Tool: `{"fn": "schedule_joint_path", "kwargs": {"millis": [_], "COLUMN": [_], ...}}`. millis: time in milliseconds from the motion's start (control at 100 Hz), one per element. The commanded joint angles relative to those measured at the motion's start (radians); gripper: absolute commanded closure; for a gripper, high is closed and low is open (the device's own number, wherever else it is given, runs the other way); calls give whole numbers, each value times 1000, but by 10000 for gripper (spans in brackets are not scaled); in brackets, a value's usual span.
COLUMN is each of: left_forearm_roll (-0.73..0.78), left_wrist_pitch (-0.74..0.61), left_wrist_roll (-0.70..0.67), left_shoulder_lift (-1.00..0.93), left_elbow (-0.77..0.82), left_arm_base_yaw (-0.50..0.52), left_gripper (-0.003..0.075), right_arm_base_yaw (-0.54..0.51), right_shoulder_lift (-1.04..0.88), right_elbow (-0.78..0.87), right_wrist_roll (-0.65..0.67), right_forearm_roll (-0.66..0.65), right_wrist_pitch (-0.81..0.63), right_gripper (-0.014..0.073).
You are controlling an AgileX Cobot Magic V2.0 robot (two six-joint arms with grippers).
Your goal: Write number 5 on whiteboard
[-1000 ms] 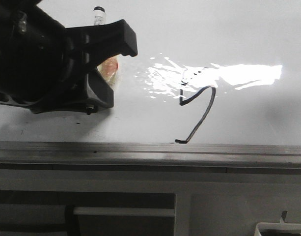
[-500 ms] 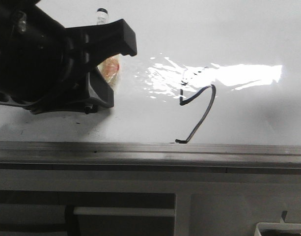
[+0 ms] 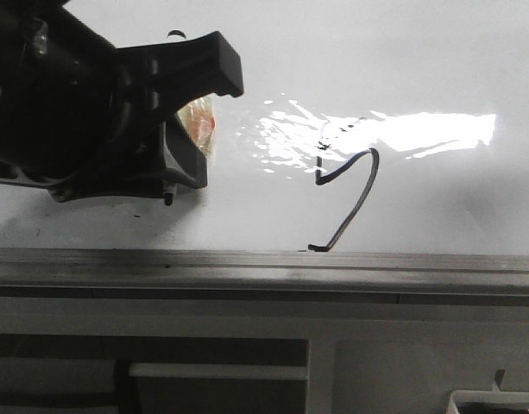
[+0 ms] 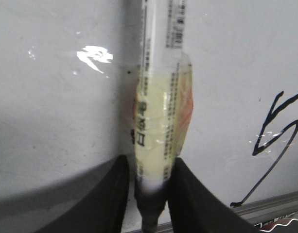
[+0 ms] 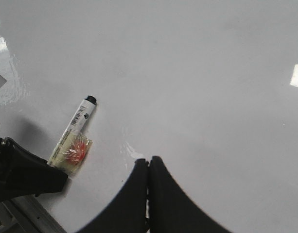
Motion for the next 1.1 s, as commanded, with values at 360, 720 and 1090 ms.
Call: {"fn": "schedule_joint_path", "kwargs": {"millis": [360,720,1090], "left_forearm_roll": [7,7,13], "left_wrist_pitch": [-44,-12,64], "left_wrist_roll": [-8,-8,-1], "left_shoulder_lift": [-10,-33,-228], "left_elbow": [-24,-24,-24], "left_arm_base_yaw": [13,9,9], "left_gripper": [302,179,185], "right_arm_base_yaw": [-2,-2,-2], "right_shoulder_lift": [-6,-6,-6], "right_elbow": [-25,-25,-25], "right_wrist_roll": [-7,-7,-7], "right_forearm_roll": [-3,-3,-3], "right_wrist_pitch": [35,43,76], "right_gripper": [659,659,659]}}
